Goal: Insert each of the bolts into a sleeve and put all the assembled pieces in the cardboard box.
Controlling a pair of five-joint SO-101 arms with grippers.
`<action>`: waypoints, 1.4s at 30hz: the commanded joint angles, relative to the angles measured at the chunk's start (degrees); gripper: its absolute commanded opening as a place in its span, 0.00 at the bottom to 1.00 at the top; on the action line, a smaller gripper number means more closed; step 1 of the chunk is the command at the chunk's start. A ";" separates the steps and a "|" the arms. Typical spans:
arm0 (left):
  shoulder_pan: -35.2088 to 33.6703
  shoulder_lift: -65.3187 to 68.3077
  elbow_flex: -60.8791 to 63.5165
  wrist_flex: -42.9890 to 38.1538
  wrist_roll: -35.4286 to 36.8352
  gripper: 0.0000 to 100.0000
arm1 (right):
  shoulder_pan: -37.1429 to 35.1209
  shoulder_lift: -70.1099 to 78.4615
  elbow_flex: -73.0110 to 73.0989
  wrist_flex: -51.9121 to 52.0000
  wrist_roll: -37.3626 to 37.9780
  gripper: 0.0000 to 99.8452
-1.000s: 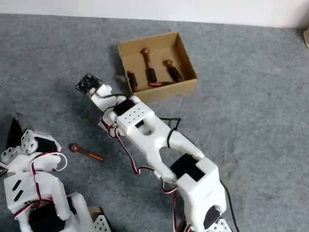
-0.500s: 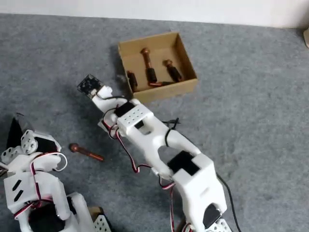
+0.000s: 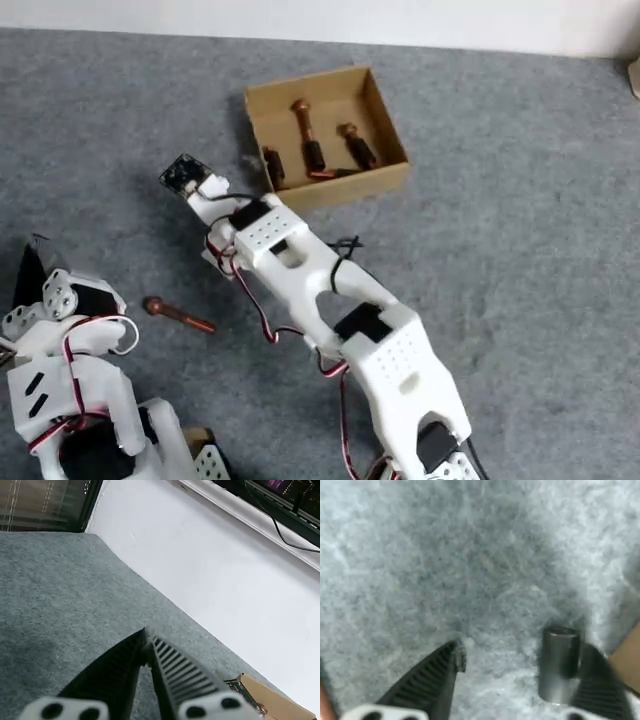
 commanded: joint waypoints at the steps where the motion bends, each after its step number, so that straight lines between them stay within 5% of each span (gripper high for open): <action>1: -0.75 0.13 -0.13 -0.09 -0.26 0.01 | 2.59 2.51 -4.35 2.59 -0.62 0.00; 13: -0.75 0.13 0.84 -0.35 -0.26 0.01 | 1.98 3.56 -9.98 10.68 -0.70 0.01; 25: 8.92 1.63 3.47 -4.57 -3.87 0.01 | 5.32 -25.54 -11.12 27.21 -0.70 0.01; 30: 11.91 19.03 -0.75 -3.87 -6.77 0.01 | 9.27 -43.03 -11.12 33.10 -0.53 0.01; 36: 16.22 51.38 -17.45 8.70 -7.12 0.01 | 19.03 -55.87 -9.27 42.42 2.20 0.01; 42: 17.63 69.14 -26.15 17.58 -7.03 0.02 | 32.22 -58.51 -0.13 43.82 10.29 0.01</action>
